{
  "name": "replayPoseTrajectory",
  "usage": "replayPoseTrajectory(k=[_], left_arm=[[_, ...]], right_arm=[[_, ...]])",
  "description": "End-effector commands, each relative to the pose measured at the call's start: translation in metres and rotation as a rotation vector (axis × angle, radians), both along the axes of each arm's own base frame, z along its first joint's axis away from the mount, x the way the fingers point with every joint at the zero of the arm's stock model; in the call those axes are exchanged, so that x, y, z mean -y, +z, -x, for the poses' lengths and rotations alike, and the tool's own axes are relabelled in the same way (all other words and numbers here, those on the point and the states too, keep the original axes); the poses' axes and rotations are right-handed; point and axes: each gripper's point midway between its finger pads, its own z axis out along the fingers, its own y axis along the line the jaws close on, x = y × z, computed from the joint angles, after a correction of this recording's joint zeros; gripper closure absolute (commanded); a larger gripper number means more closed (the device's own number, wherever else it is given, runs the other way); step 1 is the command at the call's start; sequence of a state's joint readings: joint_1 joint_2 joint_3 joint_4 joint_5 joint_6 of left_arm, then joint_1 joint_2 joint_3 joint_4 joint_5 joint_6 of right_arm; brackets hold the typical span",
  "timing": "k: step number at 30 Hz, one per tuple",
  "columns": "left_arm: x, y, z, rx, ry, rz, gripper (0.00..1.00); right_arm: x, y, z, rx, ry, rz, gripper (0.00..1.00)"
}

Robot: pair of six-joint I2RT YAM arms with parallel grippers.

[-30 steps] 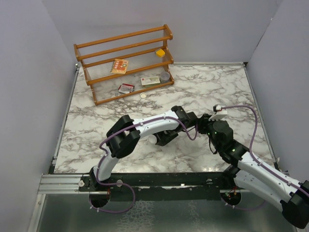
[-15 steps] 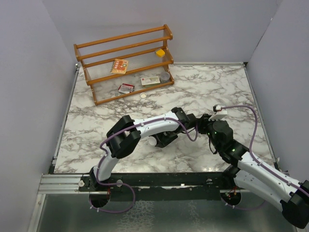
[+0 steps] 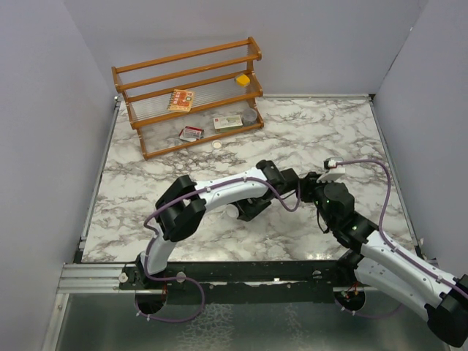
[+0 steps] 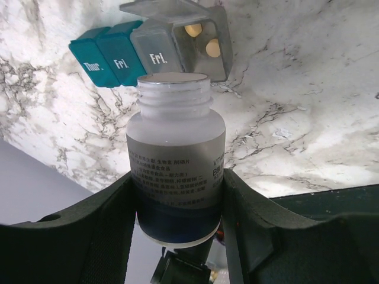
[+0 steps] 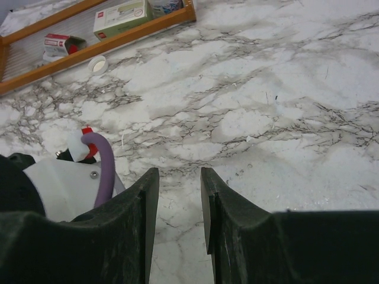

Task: Sort the pills into containers

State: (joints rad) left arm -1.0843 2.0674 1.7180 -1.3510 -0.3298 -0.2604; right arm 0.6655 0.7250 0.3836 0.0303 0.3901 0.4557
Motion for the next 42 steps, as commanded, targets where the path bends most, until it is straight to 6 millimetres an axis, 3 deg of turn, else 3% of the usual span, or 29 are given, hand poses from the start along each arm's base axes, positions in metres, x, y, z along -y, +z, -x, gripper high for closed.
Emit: replayPoseTrajectory(k=[1, 13, 20, 24, 30, 33, 38, 42], left_arm=[[0.021, 0.036, -0.004, 0.115, -0.026, 0.172, 1.00], [0.011, 0.065, -0.001, 0.235, 0.049, 0.355, 1.00], [0.002, 0.118, -0.004, 0.424, 0.116, 0.654, 1.00], [-0.016, 0.138, -0.004, 0.529, 0.172, 0.790, 1.00], [-0.045, 0.150, 0.000, 0.648, 0.253, 0.937, 1.00], [-0.064, 0.169, 0.000, 0.753, 0.291, 1.078, 1.00], [-0.090, 0.187, -0.002, 0.907, 0.324, 1.229, 1.00], [-0.091, 0.180, -0.007, 0.928, 0.310, 1.182, 1.00]], right_arm=[[-0.010, 0.017, -0.001, 0.040, 0.037, -0.044, 0.65], [-0.018, 0.018, -0.005, 0.030, 0.061, -0.036, 0.66], [-0.026, 0.035, -0.011, 0.062, 0.098, -0.011, 0.66], [-0.040, 0.051, -0.017, 0.099, 0.154, -0.006, 0.65], [-0.093, 0.080, -0.029, 0.115, 0.353, -0.038, 0.64], [-0.130, 0.088, -0.039, 0.104, 0.487, -0.037, 0.64], [-0.177, 0.089, -0.072, 0.034, 0.631, -0.048, 0.70], [-0.200, 0.084, -0.107, -0.014, 0.635, -0.086, 0.78]])
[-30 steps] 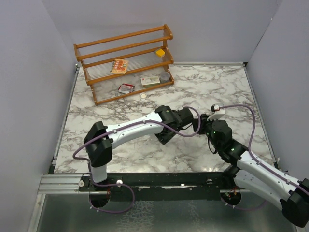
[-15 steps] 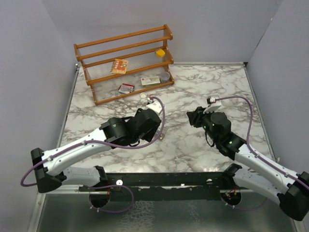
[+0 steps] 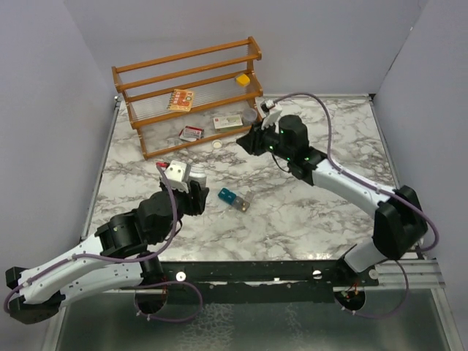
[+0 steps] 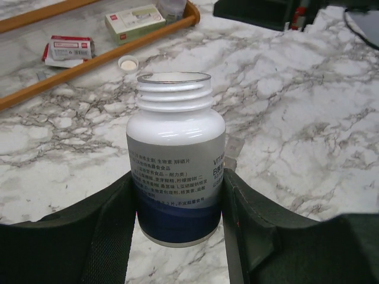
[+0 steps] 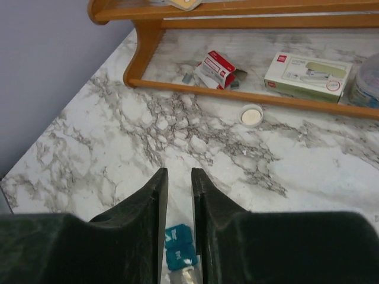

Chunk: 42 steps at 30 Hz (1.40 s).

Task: Sort the pills into containers

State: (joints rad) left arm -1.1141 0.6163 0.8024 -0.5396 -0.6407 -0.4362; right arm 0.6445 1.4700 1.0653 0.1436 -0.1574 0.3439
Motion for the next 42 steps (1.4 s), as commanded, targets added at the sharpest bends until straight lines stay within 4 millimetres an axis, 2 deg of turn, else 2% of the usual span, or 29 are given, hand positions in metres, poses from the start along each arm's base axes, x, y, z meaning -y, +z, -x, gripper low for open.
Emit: replayPoseTrajectory(k=[1, 5, 7, 10, 14, 16, 20, 27, 32, 37, 42], left_arm=[[0.005, 0.010, -0.016, 0.070, 0.059, 0.011, 1.00], [0.008, 0.003, -0.017, 0.070, 0.053, -0.002, 1.00], [0.007, 0.004, -0.016, 0.085, 0.052, 0.032, 1.00], [0.002, 0.005, -0.013, 0.108, 0.049, 0.069, 1.00], [-0.004, 0.003, -0.010, 0.110, 0.044, 0.071, 1.00], [-0.004, 0.003, -0.009, 0.107, 0.037, 0.075, 1.00], [-0.003, 0.000, -0.007, 0.100, 0.022, 0.078, 1.00], [-0.004, 0.000, -0.004, 0.095, 0.015, 0.098, 1.00], [-0.003, -0.001, -0.002, 0.091, 0.005, 0.108, 1.00], [0.002, -0.005, -0.001, 0.074, -0.010, 0.107, 1.00], [0.004, -0.007, 0.001, 0.066, -0.022, 0.113, 1.00]], right_arm=[[-0.034, -0.001, -0.027, -0.058, 0.096, -0.035, 0.81], [-0.055, -0.015, -0.071, -0.119, 0.042, 0.000, 0.87], [-0.065, -0.033, -0.092, -0.153, 0.012, 0.026, 0.87], [-0.075, -0.048, -0.118, -0.181, -0.027, 0.052, 0.87], [-0.079, -0.071, -0.144, -0.221, -0.109, 0.103, 0.89], [-0.076, -0.084, -0.151, -0.237, -0.150, 0.124, 0.84], [-0.075, -0.106, -0.157, -0.267, -0.182, 0.136, 0.72], [-0.074, -0.142, -0.150, -0.327, -0.194, 0.138, 0.72], [-0.081, -0.166, -0.140, -0.350, -0.193, 0.176, 0.67], [-0.089, -0.185, -0.139, -0.367, -0.208, 0.200, 0.67], [-0.088, -0.195, -0.143, -0.368, -0.238, 0.211, 0.68]])
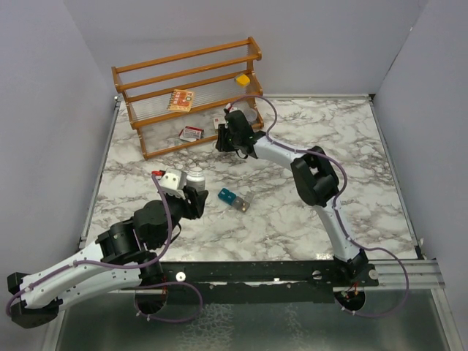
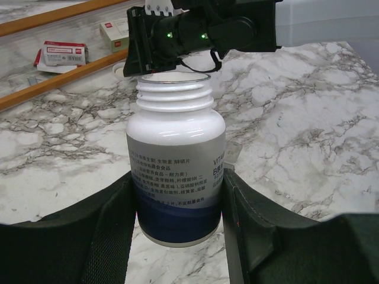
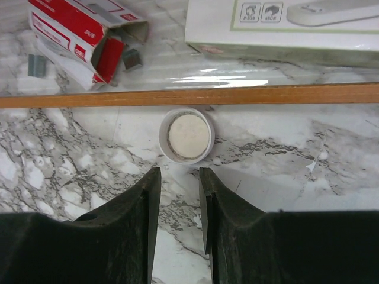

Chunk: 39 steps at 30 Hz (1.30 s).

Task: Sort the pills into containers

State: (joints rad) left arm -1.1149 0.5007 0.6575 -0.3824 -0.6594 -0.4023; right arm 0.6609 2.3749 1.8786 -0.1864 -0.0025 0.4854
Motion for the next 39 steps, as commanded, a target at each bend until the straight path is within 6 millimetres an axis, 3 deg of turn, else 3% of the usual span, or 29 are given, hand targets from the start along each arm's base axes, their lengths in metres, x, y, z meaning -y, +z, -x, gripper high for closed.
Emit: replayPoseTrajectory(k=[1, 23, 26, 28, 34, 39], left_arm=[[0.008, -0.001, 0.003, -0.010, -0.033, 0.028, 1.00], [0.011, -0.001, 0.004, -0.008, -0.051, 0.020, 1.00], [0.010, 0.001, 0.003, 0.000, -0.049, 0.022, 1.00], [0.009, 0.003, 0.003, 0.005, -0.047, 0.023, 1.00], [0.005, 0.009, 0.004, 0.020, -0.041, 0.040, 1.00], [0.006, 0.005, 0.004, 0.014, -0.041, 0.040, 1.00]], right_arm=[[0.000, -0.006, -0.010, 0.021, -0.055, 0.018, 0.68], [-0.010, -0.028, -0.026, 0.001, -0.102, -0.003, 0.70], [-0.009, -0.031, -0.026, -0.006, -0.110, 0.009, 0.80], [-0.005, -0.035, -0.025, -0.011, -0.119, 0.019, 0.97], [0.006, -0.047, -0.017, -0.030, -0.136, 0.077, 0.99], [0.016, -0.021, -0.010, 0.049, -0.142, 0.140, 0.99]])
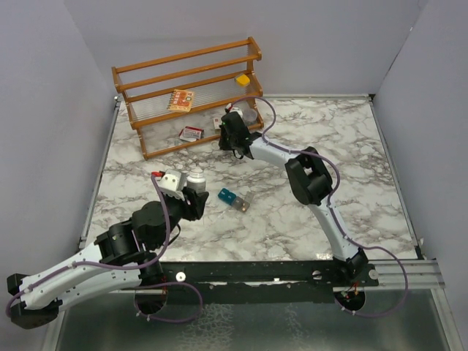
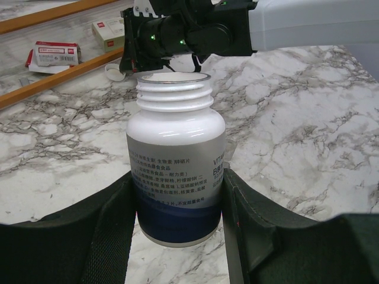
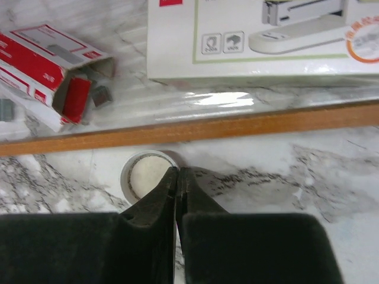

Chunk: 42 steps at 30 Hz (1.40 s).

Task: Sort the pills into containers

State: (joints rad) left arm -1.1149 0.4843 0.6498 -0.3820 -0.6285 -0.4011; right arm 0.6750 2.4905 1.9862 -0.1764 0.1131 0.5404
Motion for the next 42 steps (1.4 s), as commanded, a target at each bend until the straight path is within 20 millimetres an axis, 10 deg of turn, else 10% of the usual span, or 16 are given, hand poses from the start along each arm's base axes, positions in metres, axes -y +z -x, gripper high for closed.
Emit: replayPoseTrajectory(k=[1, 9, 15, 24, 36, 42], left_arm=[[0.004, 0.005, 0.001, 0.013, -0.013, 0.029, 1.00], [0.013, 0.002, 0.002, 0.002, -0.043, 0.041, 1.00], [0.020, 0.001, 0.005, 0.004, -0.076, 0.063, 1.00], [0.023, 0.005, 0.010, 0.011, -0.112, 0.113, 1.00], [0.026, 0.013, 0.011, 0.014, -0.123, 0.119, 1.00], [0.026, 0.016, 0.009, 0.019, -0.118, 0.123, 1.00]], right_arm=[[0.023, 0.016, 0.013, 0.052, -0.029, 0.139, 0.99], [0.069, 0.122, 0.034, 0.318, -0.113, 0.390, 0.99], [0.132, 0.167, 0.060, 0.526, -0.269, 0.818, 0.99], [0.239, 0.189, 0.130, 0.669, -0.508, 1.422, 0.99], [0.232, 0.170, 0.153, 0.617, -0.462, 1.435, 0.97], [0.232, 0.164, 0.157, 0.605, -0.446, 1.446, 0.57]])
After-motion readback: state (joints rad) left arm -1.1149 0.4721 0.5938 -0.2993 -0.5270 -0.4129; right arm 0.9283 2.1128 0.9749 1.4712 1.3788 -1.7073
